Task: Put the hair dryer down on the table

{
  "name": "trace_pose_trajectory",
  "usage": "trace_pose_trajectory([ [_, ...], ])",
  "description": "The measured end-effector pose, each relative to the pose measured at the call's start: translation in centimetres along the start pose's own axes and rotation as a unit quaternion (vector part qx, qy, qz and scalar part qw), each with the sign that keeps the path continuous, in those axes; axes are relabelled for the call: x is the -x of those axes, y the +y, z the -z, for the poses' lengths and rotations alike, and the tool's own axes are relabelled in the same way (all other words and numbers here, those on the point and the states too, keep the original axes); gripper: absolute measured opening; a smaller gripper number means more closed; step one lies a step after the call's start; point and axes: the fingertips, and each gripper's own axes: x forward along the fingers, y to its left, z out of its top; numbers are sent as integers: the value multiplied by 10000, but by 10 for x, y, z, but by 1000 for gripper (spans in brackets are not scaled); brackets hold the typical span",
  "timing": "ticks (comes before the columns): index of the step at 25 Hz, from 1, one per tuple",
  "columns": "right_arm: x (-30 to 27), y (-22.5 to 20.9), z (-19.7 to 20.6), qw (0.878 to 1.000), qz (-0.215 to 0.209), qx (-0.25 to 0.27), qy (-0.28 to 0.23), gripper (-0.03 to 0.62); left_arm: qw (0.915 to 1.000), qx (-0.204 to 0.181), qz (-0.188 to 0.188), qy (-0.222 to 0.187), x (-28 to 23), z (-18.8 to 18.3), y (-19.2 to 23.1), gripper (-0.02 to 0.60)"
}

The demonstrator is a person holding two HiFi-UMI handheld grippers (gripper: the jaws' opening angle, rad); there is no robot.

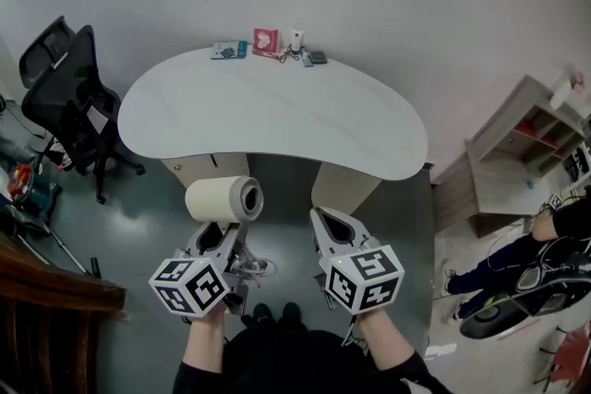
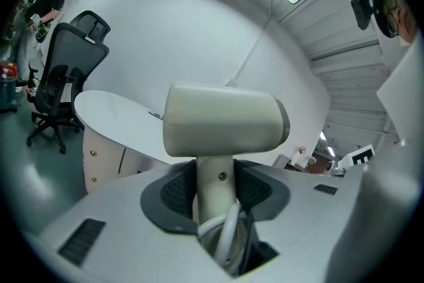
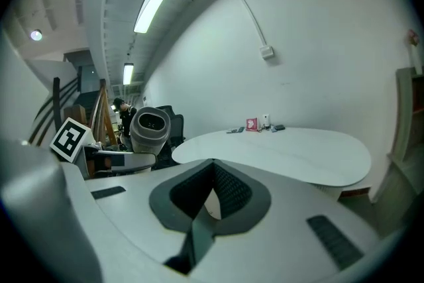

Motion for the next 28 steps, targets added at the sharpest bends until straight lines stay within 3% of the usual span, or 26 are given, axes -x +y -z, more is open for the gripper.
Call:
trace_pose_trajectory([
  [15, -4, -25, -13, 9996, -272, 66, -13, 2, 9978, 42, -508, -425, 4, -14, 8, 169],
  [28, -41, -31, -30, 9994, -352, 6, 46, 2, 9959, -97, -709, -551, -14, -53, 33, 167],
])
